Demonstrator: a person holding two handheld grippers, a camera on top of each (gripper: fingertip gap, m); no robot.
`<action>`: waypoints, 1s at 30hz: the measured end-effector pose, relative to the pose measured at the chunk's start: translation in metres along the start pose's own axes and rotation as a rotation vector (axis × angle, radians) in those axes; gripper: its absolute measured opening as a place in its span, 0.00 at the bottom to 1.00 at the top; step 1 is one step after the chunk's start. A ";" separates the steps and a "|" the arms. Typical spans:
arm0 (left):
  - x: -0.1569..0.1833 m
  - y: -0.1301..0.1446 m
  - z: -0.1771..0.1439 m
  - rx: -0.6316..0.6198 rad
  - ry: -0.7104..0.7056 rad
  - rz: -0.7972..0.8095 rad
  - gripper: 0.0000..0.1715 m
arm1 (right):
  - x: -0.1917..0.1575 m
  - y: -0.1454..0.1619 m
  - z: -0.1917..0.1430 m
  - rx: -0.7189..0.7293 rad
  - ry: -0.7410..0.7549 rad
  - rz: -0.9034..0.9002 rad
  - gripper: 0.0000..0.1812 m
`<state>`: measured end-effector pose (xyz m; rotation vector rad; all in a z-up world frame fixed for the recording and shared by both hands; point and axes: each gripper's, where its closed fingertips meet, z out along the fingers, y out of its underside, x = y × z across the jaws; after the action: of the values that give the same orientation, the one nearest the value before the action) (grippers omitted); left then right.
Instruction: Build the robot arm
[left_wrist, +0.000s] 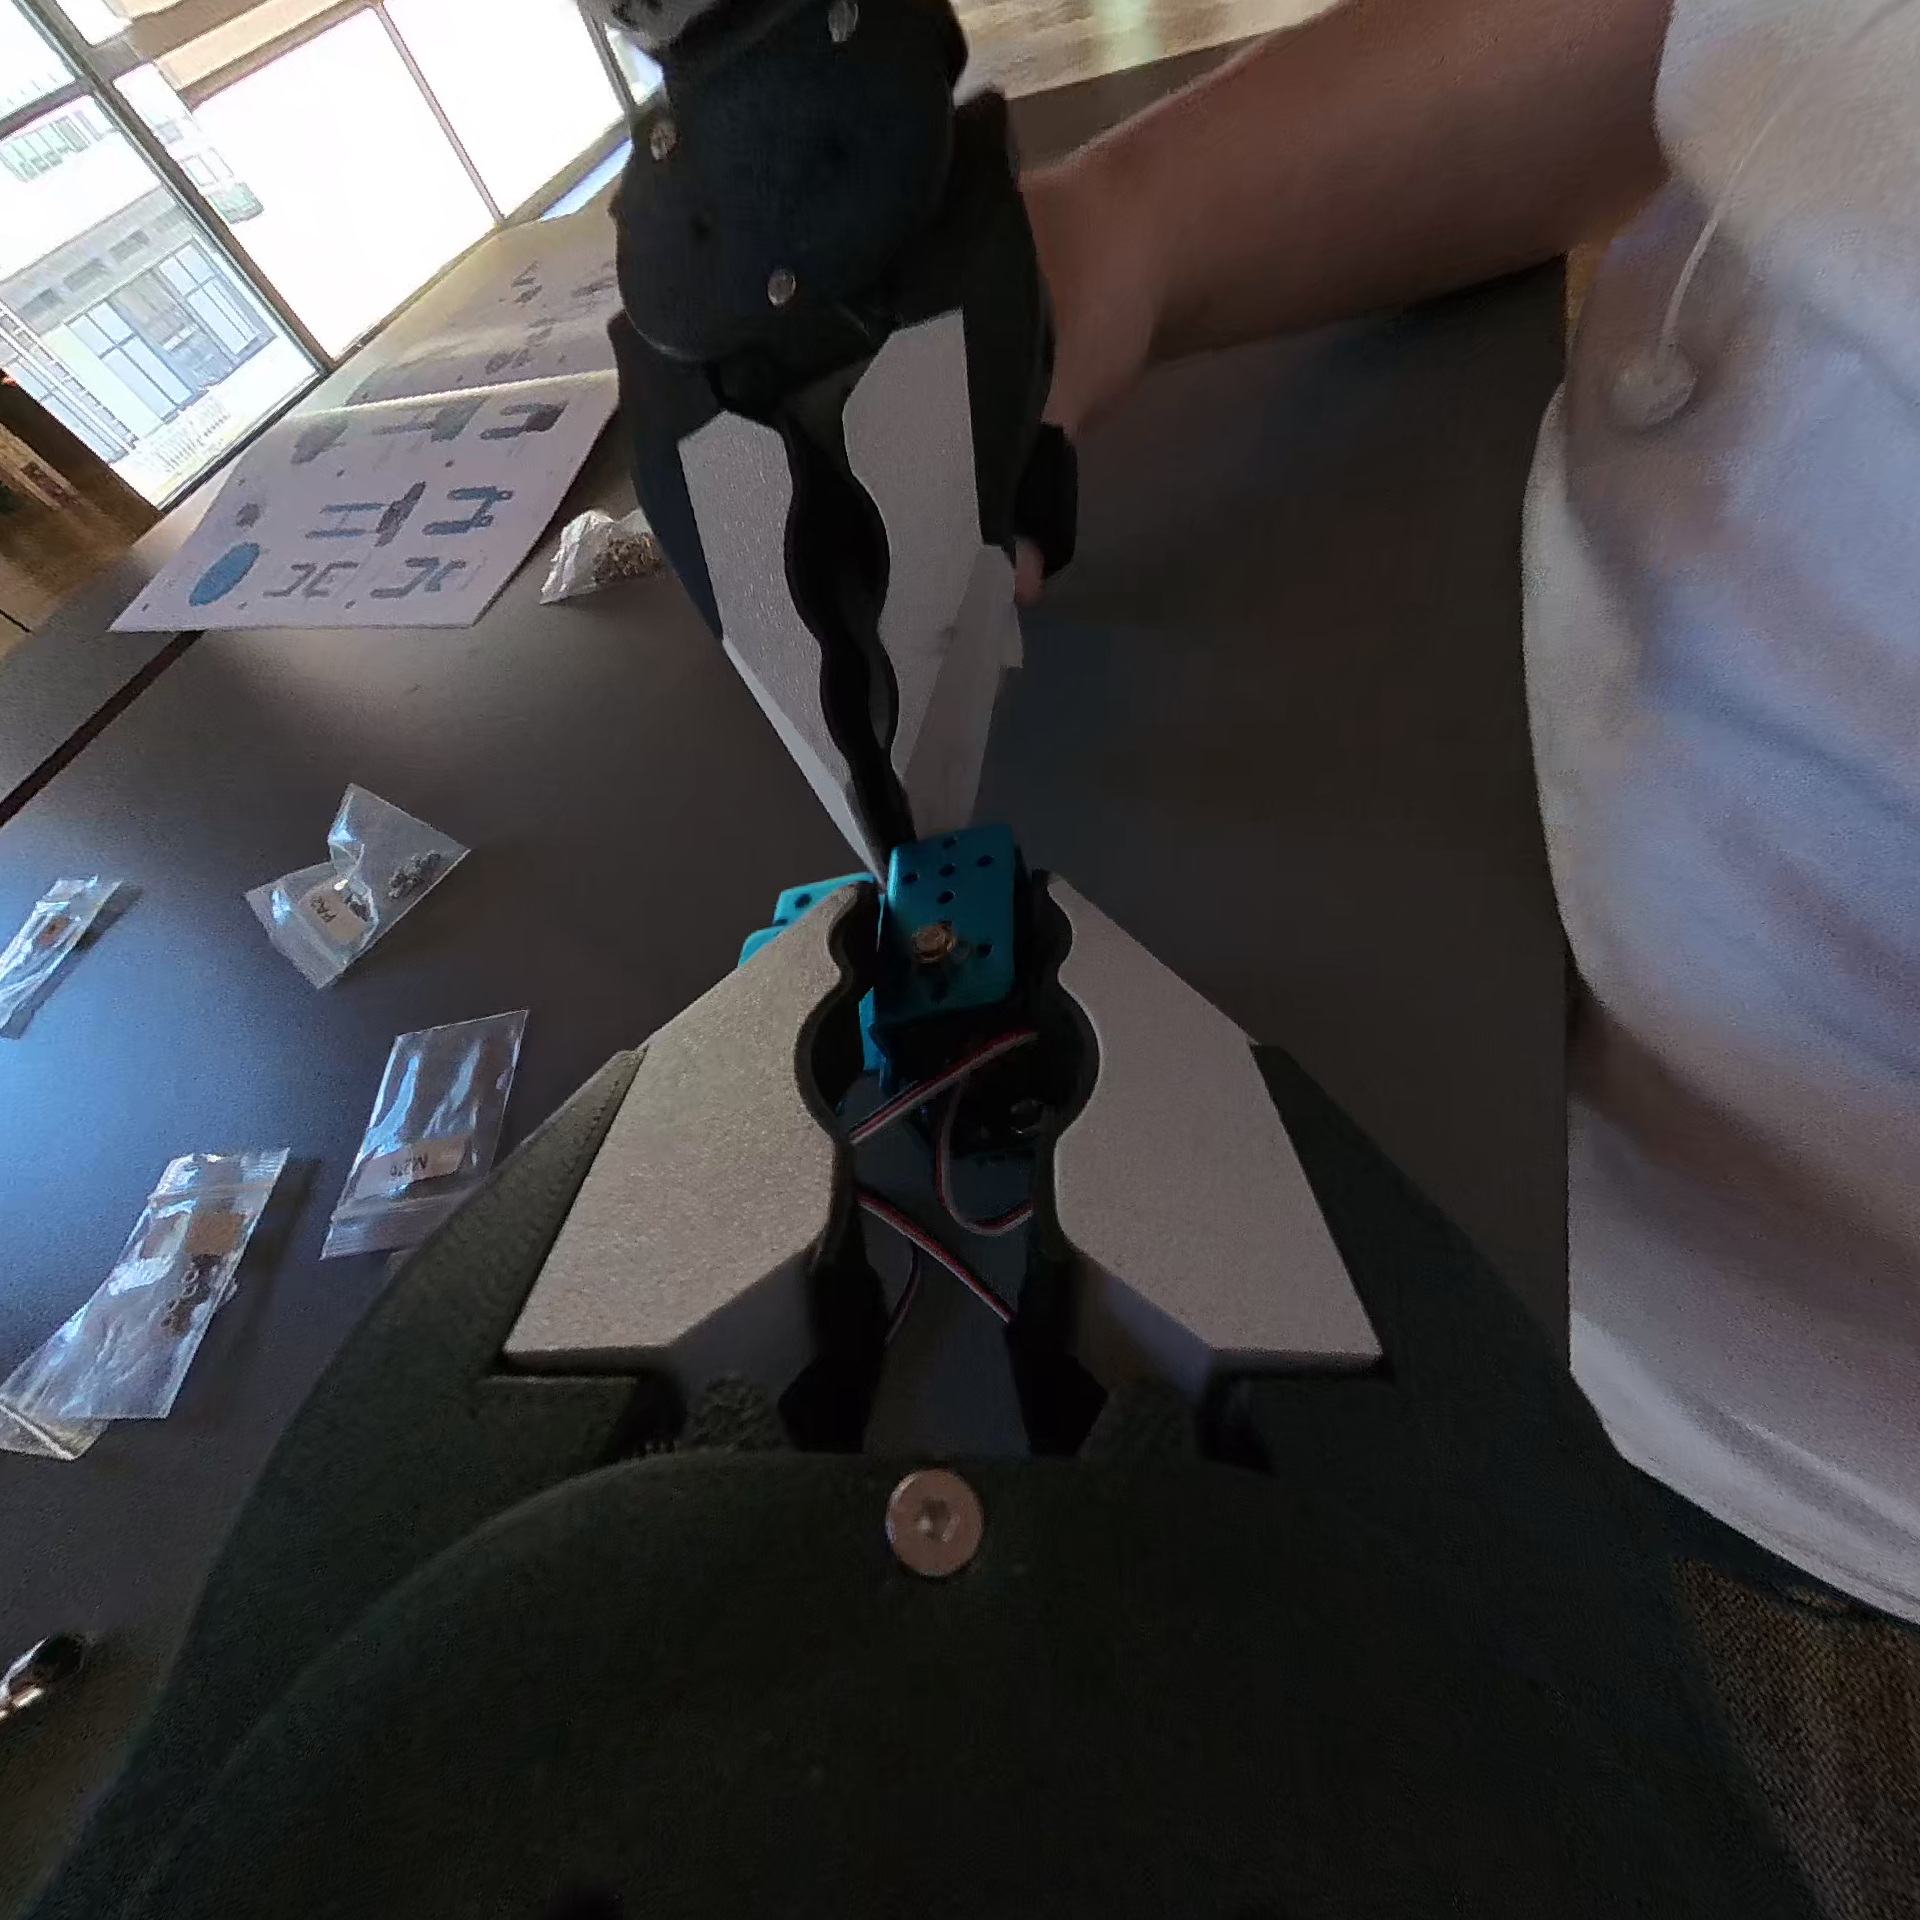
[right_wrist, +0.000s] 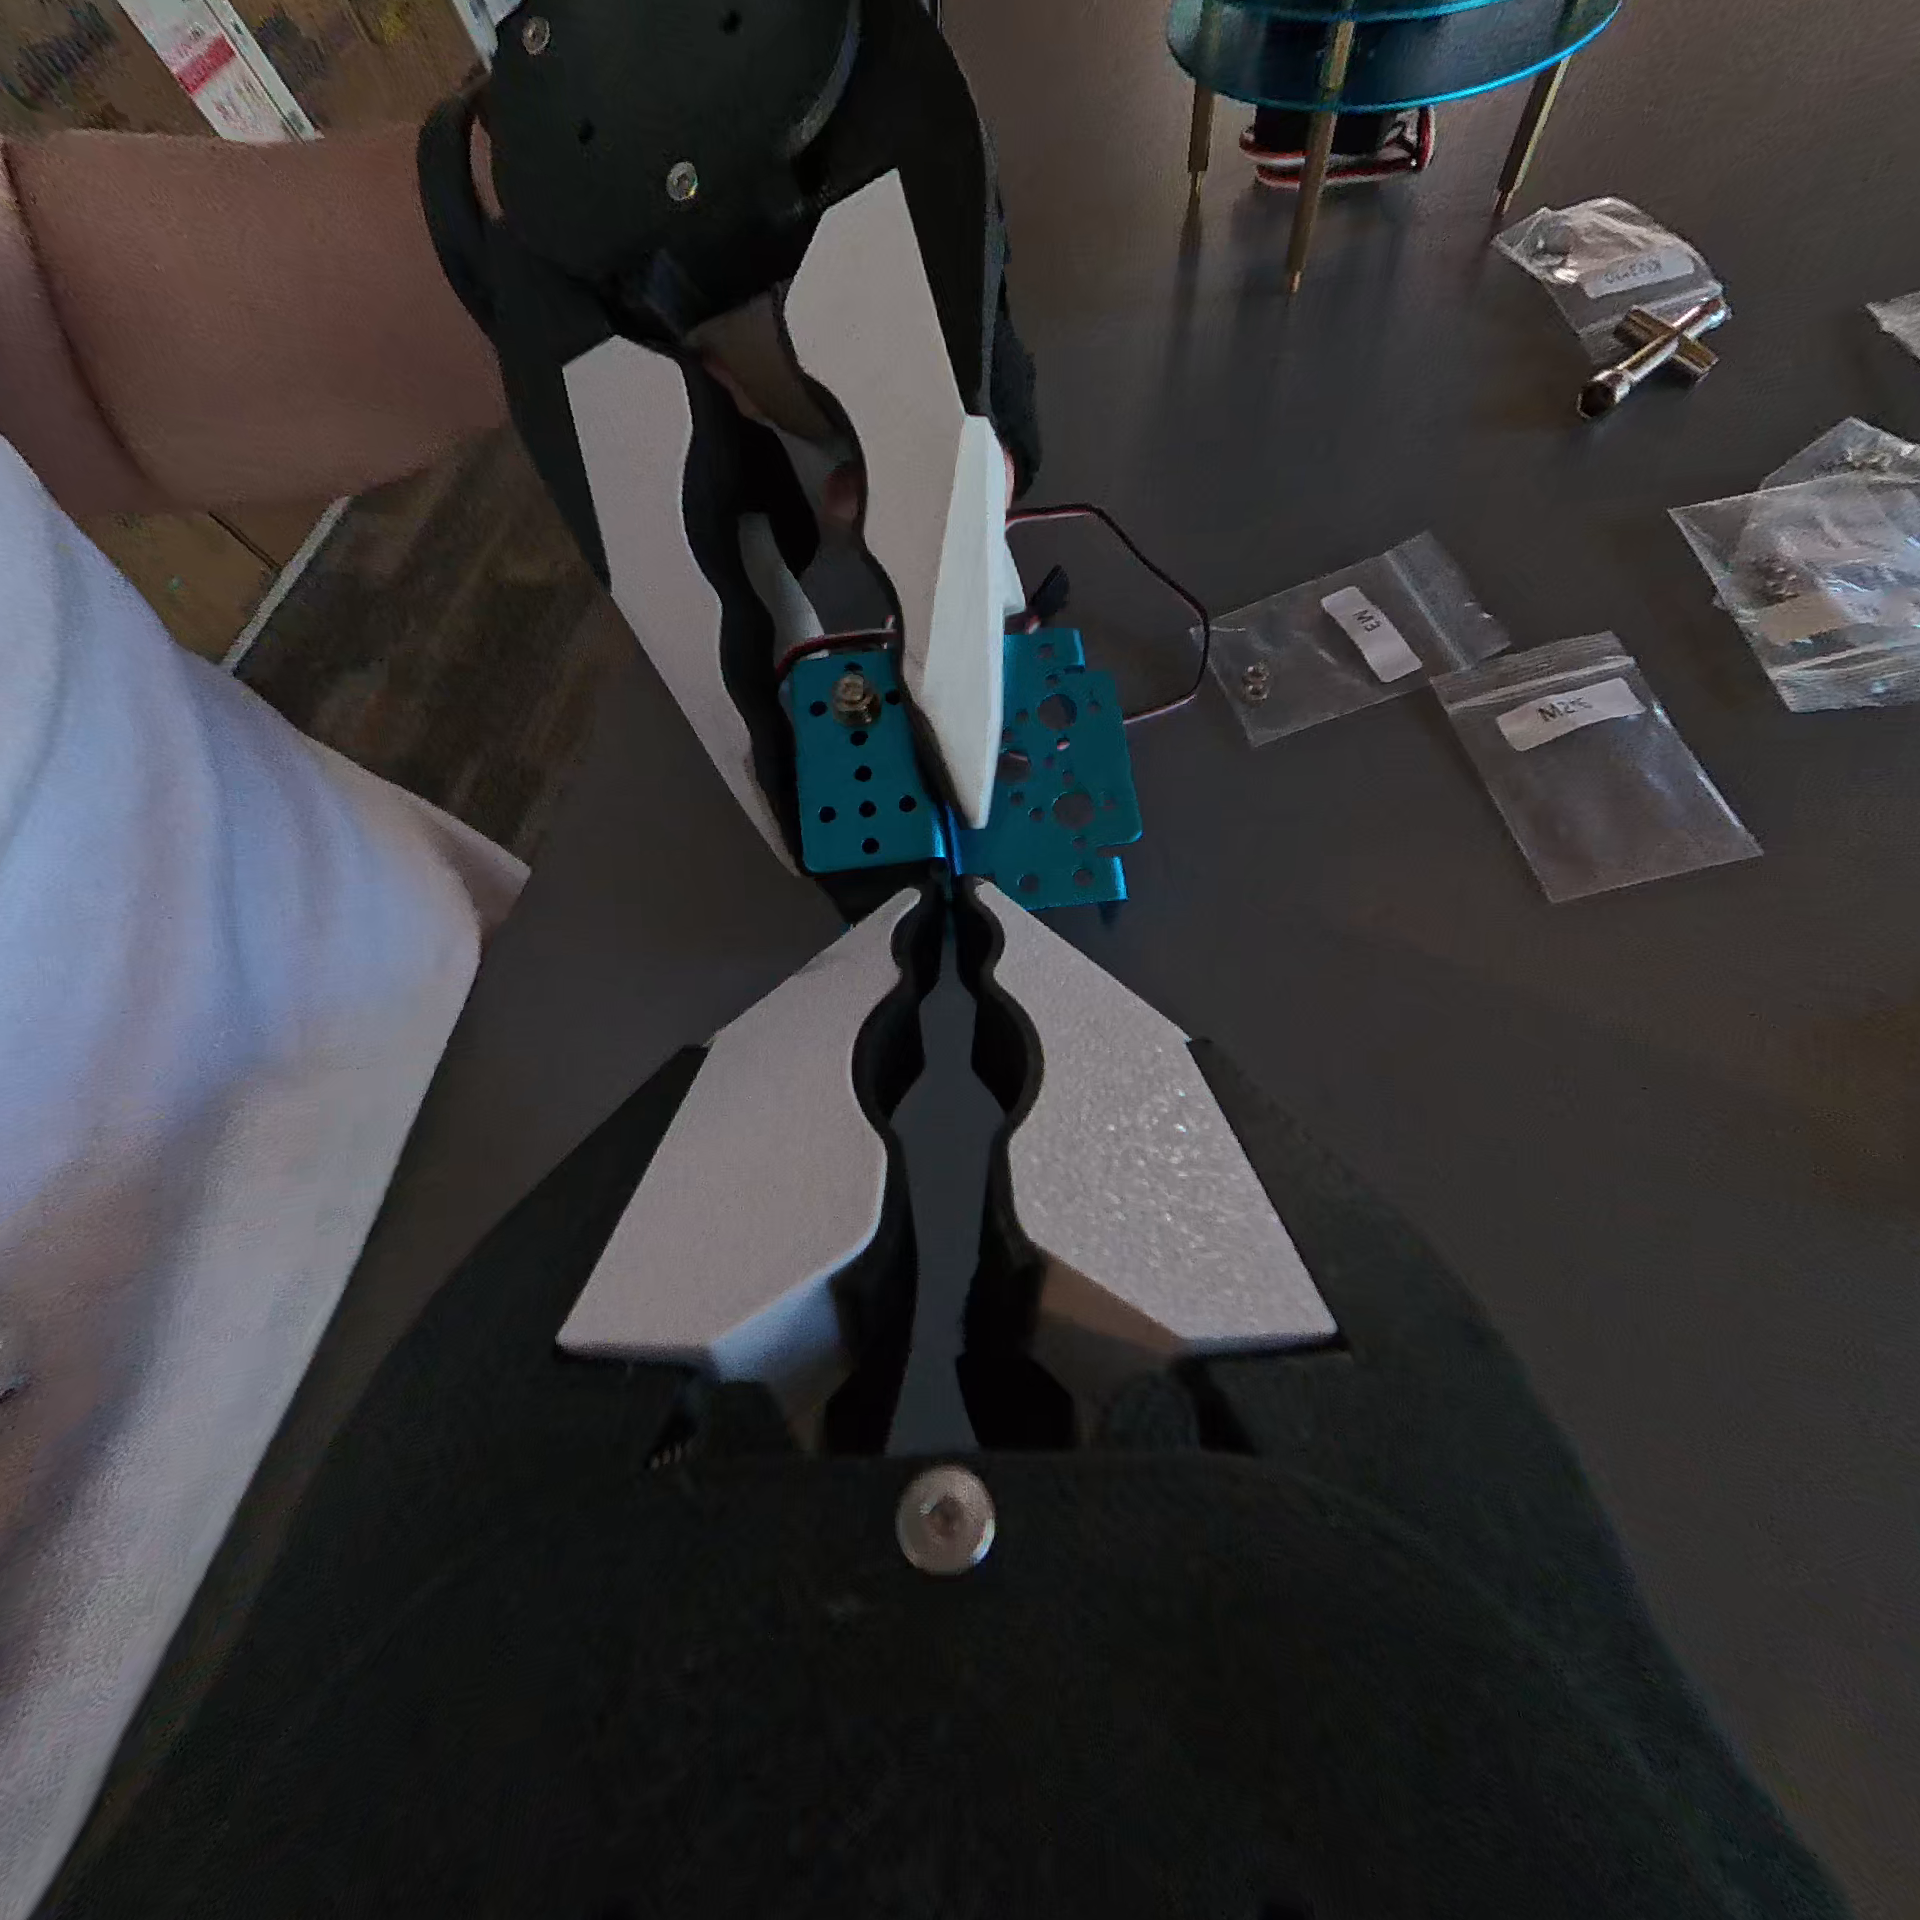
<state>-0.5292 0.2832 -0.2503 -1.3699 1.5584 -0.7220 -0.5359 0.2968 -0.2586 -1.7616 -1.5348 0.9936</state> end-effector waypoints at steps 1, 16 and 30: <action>-0.001 0.001 0.001 -0.008 -0.010 0.000 0.18 | 0.001 -0.001 -0.003 -0.019 0.010 0.000 0.01; -0.019 -0.006 0.024 -0.104 -0.075 0.059 0.23 | 0.015 0.000 -0.045 -0.411 0.117 0.004 0.01; -0.017 -0.017 0.036 -0.094 -0.089 0.070 0.18 | 0.017 0.005 -0.050 -0.433 0.074 0.048 0.01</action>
<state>-0.4903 0.3010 -0.2457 -1.3891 1.5787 -0.5444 -0.4908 0.3147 -0.2381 -2.1075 -1.7632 0.6387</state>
